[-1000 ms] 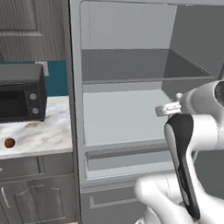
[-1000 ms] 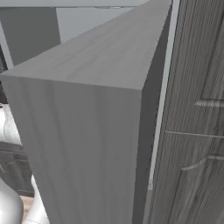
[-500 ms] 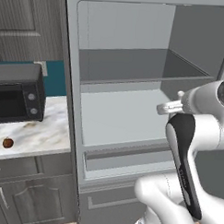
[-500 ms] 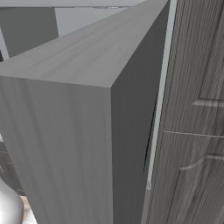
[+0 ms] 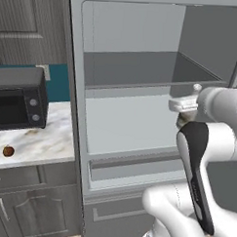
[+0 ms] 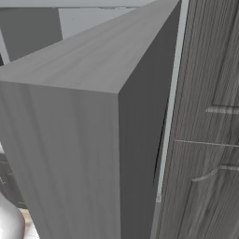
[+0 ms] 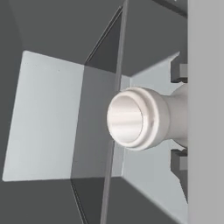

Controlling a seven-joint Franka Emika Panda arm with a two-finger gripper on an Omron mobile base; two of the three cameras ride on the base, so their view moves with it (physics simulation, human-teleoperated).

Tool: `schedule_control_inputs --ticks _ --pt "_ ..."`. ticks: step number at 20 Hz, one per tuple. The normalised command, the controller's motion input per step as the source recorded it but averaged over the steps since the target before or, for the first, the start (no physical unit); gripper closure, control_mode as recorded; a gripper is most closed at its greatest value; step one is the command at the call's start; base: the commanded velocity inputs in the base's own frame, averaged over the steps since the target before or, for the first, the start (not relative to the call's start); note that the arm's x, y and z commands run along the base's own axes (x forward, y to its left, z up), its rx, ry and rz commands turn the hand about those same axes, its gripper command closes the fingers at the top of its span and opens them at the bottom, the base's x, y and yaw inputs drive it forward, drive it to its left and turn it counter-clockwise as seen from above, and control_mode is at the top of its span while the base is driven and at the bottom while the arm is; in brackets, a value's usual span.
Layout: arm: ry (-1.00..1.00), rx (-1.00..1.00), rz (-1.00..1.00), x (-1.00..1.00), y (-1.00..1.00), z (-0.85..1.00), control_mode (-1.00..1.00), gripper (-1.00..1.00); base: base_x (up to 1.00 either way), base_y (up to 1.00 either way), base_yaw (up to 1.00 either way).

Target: Place the liquors on the top shelf of the fridge to keep them out of children's reach, and place the pear on lower shelves for easy access.

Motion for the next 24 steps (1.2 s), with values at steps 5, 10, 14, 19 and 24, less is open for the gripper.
schedule_control_inputs --ticks 5,10,14,19,24 --pt "-0.05 0.0 0.01 0.03 0.01 0.57 -1.0 1.0 0.0 0.0 0.0" --pt "0.0 0.0 0.01 0.09 0.05 0.59 -1.0 1.0 0.0 0.0 0.0" --pt "0.01 0.0 0.0 0.09 0.09 0.43 -1.0 1.0 0.0 0.0 0.0" --pt "0.0 0.0 0.0 0.12 0.07 0.07 -1.0 1.0 0.0 0.0 0.0" --pt "0.0 0.02 0.0 0.29 0.04 0.0 -1.0 1.0 0.0 0.0 0.0"
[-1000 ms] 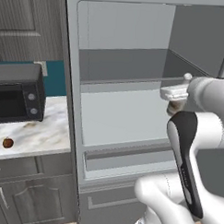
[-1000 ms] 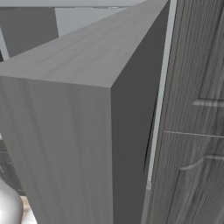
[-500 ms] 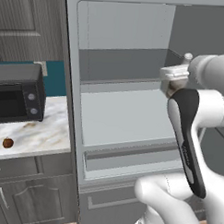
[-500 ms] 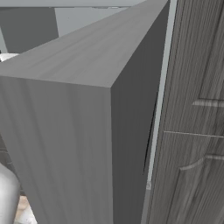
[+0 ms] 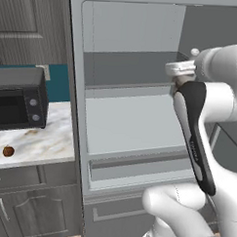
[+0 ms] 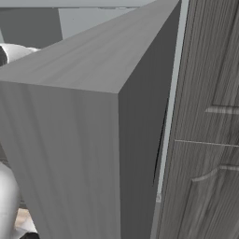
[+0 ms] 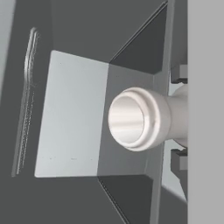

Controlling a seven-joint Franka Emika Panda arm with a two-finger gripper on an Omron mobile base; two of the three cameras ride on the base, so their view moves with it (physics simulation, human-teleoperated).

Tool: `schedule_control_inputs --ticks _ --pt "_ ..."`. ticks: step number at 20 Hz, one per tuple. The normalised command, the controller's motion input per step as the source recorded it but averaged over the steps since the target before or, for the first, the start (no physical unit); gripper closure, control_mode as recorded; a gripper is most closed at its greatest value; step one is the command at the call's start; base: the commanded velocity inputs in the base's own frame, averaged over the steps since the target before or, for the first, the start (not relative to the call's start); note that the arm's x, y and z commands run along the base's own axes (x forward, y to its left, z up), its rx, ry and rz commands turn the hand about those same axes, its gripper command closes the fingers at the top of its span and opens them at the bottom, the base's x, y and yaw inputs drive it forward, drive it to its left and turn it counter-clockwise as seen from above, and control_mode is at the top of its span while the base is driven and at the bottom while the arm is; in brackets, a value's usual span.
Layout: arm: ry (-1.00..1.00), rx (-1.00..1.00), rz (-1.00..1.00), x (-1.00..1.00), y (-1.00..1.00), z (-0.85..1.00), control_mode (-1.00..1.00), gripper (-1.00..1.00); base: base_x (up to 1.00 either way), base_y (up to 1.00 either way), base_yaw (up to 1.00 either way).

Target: Place the liquors on the top shelf of the fridge to keep them out of children's reach, and place the pear on lower shelves for easy access.

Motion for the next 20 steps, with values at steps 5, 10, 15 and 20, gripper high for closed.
schedule_control_inputs --ticks 5,10,15,20 --pt "0.0 0.06 0.0 0.4 0.01 0.0 -1.0 1.0 0.0 0.0 0.0" --pt "0.0 0.03 0.0 0.38 0.01 0.0 -1.0 1.0 0.0 0.0 0.0" --pt "0.0 0.04 0.0 0.38 0.0 0.0 -1.0 1.0 0.0 0.0 0.0" --pt "0.0 0.06 0.0 0.42 0.0 0.0 -1.0 1.0 0.0 0.0 0.0"
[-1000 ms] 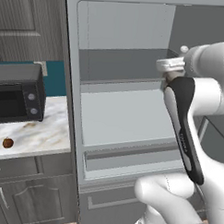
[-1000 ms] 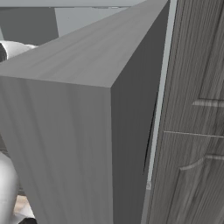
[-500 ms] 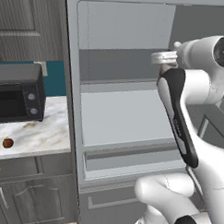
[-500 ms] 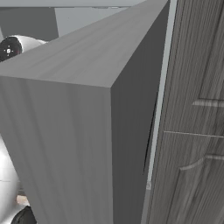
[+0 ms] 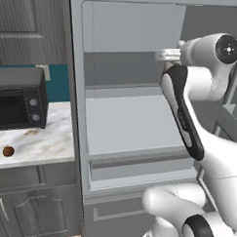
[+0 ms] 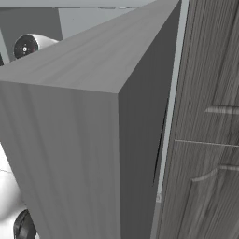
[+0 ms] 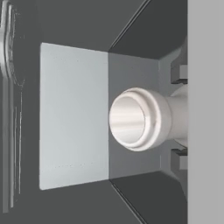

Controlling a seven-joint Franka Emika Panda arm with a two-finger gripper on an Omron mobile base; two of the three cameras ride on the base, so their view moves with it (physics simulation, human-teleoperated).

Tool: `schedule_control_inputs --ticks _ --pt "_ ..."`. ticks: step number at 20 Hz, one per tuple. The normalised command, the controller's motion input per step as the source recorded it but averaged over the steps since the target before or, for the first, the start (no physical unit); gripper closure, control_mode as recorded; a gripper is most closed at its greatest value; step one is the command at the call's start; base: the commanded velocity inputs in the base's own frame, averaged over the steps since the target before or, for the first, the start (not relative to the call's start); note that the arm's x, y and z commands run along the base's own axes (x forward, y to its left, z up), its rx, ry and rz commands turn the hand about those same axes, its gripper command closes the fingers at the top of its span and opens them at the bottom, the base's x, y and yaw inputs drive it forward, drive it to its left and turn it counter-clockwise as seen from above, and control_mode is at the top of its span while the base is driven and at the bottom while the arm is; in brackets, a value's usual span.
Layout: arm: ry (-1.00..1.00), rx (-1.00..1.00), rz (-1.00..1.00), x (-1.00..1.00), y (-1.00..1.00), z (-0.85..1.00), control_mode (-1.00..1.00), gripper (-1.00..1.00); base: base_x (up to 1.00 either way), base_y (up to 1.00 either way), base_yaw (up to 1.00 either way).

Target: Place the liquors on the top shelf of the fridge to keep them out of children's reach, and place the pear on lower shelves for easy access.

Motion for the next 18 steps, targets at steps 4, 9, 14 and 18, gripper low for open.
schedule_control_inputs --ticks 4,9,14,18 --pt "0.0 0.05 0.0 0.42 0.0 0.0 -1.0 1.0 0.0 0.0 0.0" --pt "0.0 0.04 0.0 0.41 0.01 0.0 -1.0 1.0 0.0 0.0 0.0" --pt "0.0 0.01 0.0 0.4 0.02 0.0 -1.0 1.0 0.0 0.0 0.0" --pt "0.03 0.0 0.0 0.39 0.04 -0.01 -1.0 1.0 0.0 0.0 0.0"
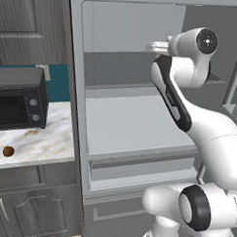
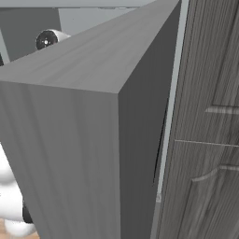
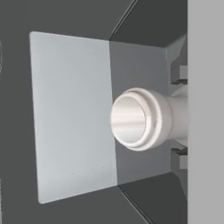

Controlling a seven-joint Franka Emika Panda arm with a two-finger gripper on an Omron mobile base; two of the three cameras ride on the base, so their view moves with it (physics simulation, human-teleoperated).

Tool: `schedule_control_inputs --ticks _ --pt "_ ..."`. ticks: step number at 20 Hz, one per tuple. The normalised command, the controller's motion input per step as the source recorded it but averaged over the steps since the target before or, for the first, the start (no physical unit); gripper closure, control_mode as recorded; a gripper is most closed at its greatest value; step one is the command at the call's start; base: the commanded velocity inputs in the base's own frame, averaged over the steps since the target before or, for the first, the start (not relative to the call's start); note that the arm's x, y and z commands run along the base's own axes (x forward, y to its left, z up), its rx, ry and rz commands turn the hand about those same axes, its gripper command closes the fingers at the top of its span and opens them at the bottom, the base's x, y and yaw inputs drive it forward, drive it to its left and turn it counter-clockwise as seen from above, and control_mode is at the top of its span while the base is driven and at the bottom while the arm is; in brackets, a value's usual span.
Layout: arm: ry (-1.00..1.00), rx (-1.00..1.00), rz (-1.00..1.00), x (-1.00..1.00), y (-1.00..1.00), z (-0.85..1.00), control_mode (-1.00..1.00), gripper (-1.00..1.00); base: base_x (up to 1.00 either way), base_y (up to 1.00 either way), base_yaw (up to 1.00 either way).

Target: Place the liquors on the top shelf of the fridge to keep them out of children's reach, and place the pear on lower shelves for easy access.

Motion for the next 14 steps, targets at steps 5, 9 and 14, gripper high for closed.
schedule_control_inputs --ticks 5,9,14 --pt "0.04 0.0 0.0 0.38 0.04 -0.09 -1.0 1.0 0.0 0.0 0.0" --pt "0.04 -0.02 0.0 0.32 0.06 -0.24 -1.0 1.0 0.0 0.0 0.0" --pt "0.03 -0.03 0.0 0.31 0.04 -0.23 -1.0 1.0 0.0 0.0 0.0"
